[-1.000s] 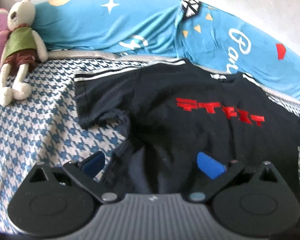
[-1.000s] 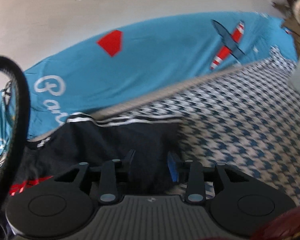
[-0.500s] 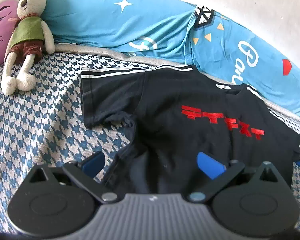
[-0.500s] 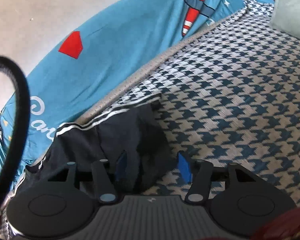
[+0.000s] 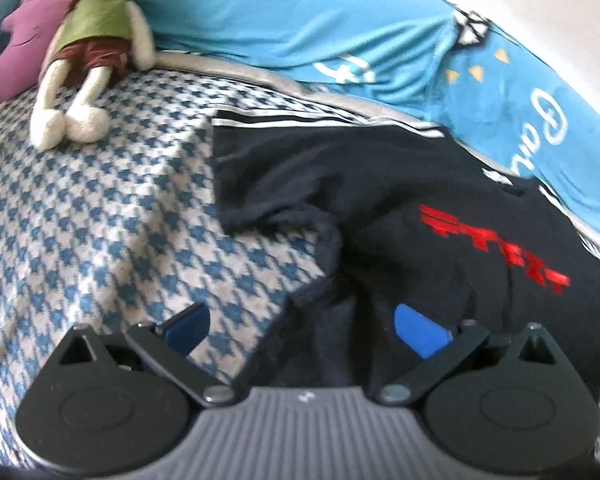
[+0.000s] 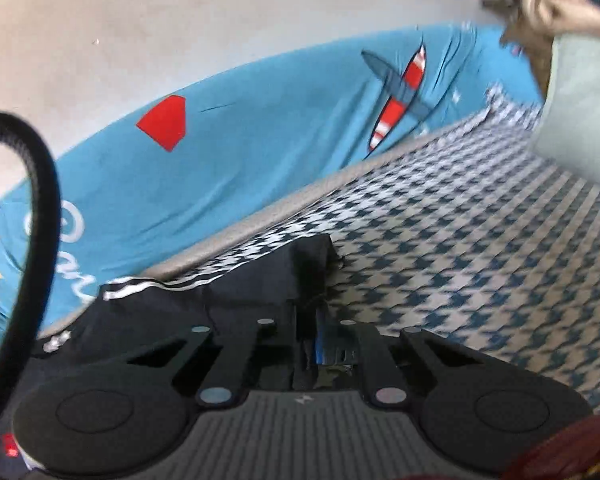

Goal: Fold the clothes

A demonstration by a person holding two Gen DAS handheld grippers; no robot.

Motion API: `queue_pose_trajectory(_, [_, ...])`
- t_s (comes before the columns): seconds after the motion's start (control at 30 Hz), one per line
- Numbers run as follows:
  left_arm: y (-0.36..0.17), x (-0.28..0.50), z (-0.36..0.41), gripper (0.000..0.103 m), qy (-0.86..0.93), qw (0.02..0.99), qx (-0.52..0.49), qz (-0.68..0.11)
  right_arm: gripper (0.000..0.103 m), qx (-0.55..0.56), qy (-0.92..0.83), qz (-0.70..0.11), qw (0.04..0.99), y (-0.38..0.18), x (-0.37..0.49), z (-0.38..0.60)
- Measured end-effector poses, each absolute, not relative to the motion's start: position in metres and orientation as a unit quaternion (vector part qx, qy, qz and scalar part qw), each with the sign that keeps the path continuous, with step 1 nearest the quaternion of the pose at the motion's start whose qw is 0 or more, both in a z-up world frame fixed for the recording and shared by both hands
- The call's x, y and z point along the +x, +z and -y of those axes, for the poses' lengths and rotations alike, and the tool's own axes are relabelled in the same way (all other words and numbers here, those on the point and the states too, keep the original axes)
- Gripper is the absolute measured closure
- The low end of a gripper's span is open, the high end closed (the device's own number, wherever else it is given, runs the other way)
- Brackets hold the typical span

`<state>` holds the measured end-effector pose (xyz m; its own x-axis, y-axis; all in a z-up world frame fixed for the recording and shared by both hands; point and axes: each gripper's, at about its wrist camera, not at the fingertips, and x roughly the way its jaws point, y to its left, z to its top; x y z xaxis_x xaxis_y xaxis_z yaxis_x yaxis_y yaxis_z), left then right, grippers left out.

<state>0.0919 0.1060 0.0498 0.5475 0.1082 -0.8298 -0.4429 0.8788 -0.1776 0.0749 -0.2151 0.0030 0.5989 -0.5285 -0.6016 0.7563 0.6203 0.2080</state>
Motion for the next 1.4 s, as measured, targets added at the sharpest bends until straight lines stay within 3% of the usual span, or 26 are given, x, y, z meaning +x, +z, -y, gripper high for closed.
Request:
queue_pose_trajectory(0.13, [0.052, 0.091, -0.123, 0.0, 0.181, 0.854, -0.196, -0.446, 0.091, 0.247, -0.362, -0.269, 0.858, -0.003, 0.076, 0.22])
queue_pose_trajectory(0.2, [0.053, 0.09, -0.131, 0.0, 0.188, 0.852, -0.203, -0.445, 0.079, 0.253, -0.371, -0.255, 0.856, 0.003, 0.071, 0.219])
queue_pose_trajectory(0.27, [0.055, 0.09, -0.14, 0.0, 0.197, 0.851, -0.209, -0.44, 0.073, 0.248, -0.382, -0.241, 0.857, 0.013, 0.065, 0.213])
queue_pose_trajectory(0.43, [0.061, 0.09, -0.154, 0.0, 0.207, 0.854, -0.229, -0.419, 0.071, 0.258, -0.37, -0.229, 0.863, 0.033, 0.055, 0.192])
queue_pose_trajectory(0.63, [0.061, 0.093, -0.153, 0.0, 0.186, 0.856, -0.26, -0.405, 0.054, 0.298, -0.314, -0.231, 0.871, 0.046, 0.043, 0.152])
queue_pose_trajectory(1.27, [0.037, 0.126, -0.132, 0.001, 0.154, 0.863, -0.285, -0.389, 0.052, 0.298, -0.212, -0.306, 0.879, 0.024, 0.031, 0.085])
queue_pose_trajectory(1.3, [0.036, 0.128, -0.131, 0.003, 0.155, 0.864, -0.282, -0.389, 0.052, 0.299, -0.212, -0.306, 0.879, 0.024, 0.031, 0.085])
queue_pose_trajectory(1.4, [0.03, 0.133, -0.129, 0.023, 0.155, 0.864, -0.277, -0.39, 0.052, 0.301, -0.212, -0.307, 0.878, 0.024, 0.03, 0.087])
